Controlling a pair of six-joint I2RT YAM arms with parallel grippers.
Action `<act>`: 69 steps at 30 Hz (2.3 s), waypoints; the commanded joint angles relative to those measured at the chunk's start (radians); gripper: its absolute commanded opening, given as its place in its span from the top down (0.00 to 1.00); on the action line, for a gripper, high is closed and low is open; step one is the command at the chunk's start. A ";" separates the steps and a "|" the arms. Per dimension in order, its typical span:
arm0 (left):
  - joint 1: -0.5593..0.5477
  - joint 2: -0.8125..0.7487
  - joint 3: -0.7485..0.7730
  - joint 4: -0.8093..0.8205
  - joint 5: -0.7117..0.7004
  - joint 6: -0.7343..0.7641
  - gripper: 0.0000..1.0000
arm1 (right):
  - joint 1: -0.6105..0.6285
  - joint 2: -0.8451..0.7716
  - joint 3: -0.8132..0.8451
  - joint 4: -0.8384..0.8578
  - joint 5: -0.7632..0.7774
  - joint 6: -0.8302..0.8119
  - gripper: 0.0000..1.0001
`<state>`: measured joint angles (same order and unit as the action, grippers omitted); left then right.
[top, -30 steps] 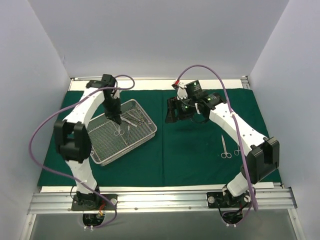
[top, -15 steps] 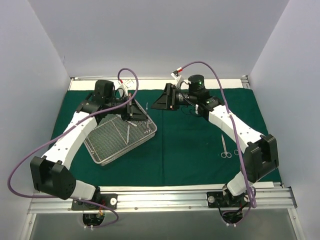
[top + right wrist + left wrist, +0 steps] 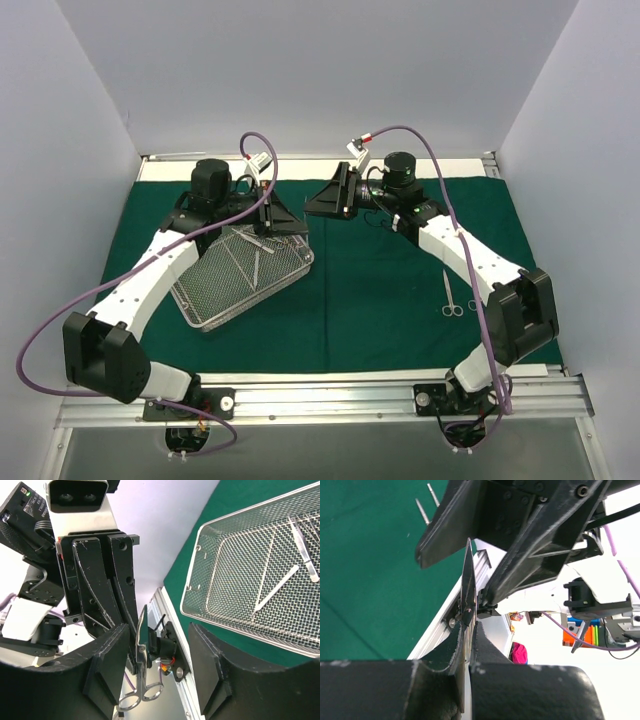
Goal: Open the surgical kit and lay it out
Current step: Place the medical item in the surgical kit.
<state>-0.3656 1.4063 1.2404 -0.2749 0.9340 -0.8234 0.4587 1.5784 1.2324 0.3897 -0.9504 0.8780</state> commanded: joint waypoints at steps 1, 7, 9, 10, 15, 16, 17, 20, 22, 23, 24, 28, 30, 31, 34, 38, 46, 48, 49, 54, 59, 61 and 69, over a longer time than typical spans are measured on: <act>-0.012 -0.003 0.008 0.121 0.037 -0.043 0.98 | 0.000 -0.044 -0.001 0.086 -0.047 0.022 0.50; -0.015 0.013 0.007 0.155 0.042 -0.066 0.98 | 0.003 -0.035 -0.022 0.165 -0.067 0.070 0.55; -0.015 0.017 0.005 0.172 0.045 -0.079 0.98 | 0.005 -0.032 -0.027 0.181 -0.073 0.087 0.58; -0.013 0.020 0.005 0.180 0.048 -0.082 0.98 | 0.005 -0.029 -0.030 0.193 -0.074 0.090 0.60; -0.019 0.036 0.004 0.209 0.057 -0.097 0.98 | 0.012 -0.021 -0.044 0.267 -0.094 0.144 0.64; -0.019 0.037 0.002 0.213 0.060 -0.100 0.98 | 0.012 -0.020 -0.045 0.268 -0.096 0.147 0.68; -0.019 0.040 0.002 0.218 0.060 -0.102 0.98 | 0.014 -0.017 -0.045 0.271 -0.099 0.147 0.70; -0.019 0.046 -0.001 0.226 0.065 -0.105 0.98 | 0.017 -0.014 -0.050 0.304 -0.114 0.171 0.83; -0.019 0.052 -0.004 0.241 0.066 -0.109 0.98 | 0.017 -0.014 -0.051 0.302 -0.116 0.170 0.92; -0.019 0.054 -0.004 0.243 0.072 -0.112 0.98 | 0.017 -0.017 -0.054 0.302 -0.114 0.170 0.96; -0.018 0.057 -0.002 0.247 0.072 -0.112 0.98 | 0.017 -0.015 -0.054 0.301 -0.114 0.171 1.00; -0.016 0.066 -0.004 0.255 0.077 -0.112 0.98 | 0.017 -0.014 -0.048 0.246 -0.108 0.151 1.00; -0.013 0.072 -0.004 0.255 0.078 -0.111 0.96 | 0.017 -0.014 -0.033 0.203 -0.099 0.109 1.00; -0.012 0.074 -0.009 0.255 0.077 -0.111 0.92 | 0.017 -0.015 -0.028 0.163 -0.091 0.098 1.00; -0.004 0.068 -0.015 0.252 0.071 -0.102 0.70 | 0.014 -0.012 0.013 0.018 -0.057 0.015 1.00; 0.025 0.042 0.002 0.073 0.003 0.050 0.46 | 0.008 -0.009 0.094 -0.233 0.028 -0.132 1.00; 0.071 -0.021 0.163 -0.618 -0.575 0.444 0.44 | -0.032 0.058 0.230 -1.014 0.746 -0.540 1.00; 0.073 -0.058 0.142 -0.615 -0.629 0.487 0.45 | -0.064 0.058 0.153 -1.060 0.869 -0.573 1.00; 0.073 -0.072 0.105 -0.604 -0.632 0.494 0.45 | -0.105 0.051 0.118 -1.057 0.947 -0.586 1.00; 0.079 -0.147 -0.007 -0.485 -0.552 0.466 0.45 | -0.212 0.046 -0.054 -1.022 1.056 -0.628 1.00; 0.102 -0.145 -0.022 -0.481 -0.512 0.492 0.45 | -0.224 0.130 -0.090 -1.026 1.156 -0.625 1.00; 0.138 -0.141 -0.016 -0.495 -0.495 0.509 0.45 | -0.226 0.150 -0.094 -1.019 1.180 -0.613 1.00; 0.195 -0.156 -0.009 -0.530 -0.482 0.533 0.45 | -0.229 0.279 -0.105 -0.982 1.225 -0.596 1.00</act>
<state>-0.1734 1.2751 1.2068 -0.7856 0.4271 -0.3237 0.2298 1.8458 1.1450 -0.5838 0.2092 0.2733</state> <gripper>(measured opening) 0.547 0.140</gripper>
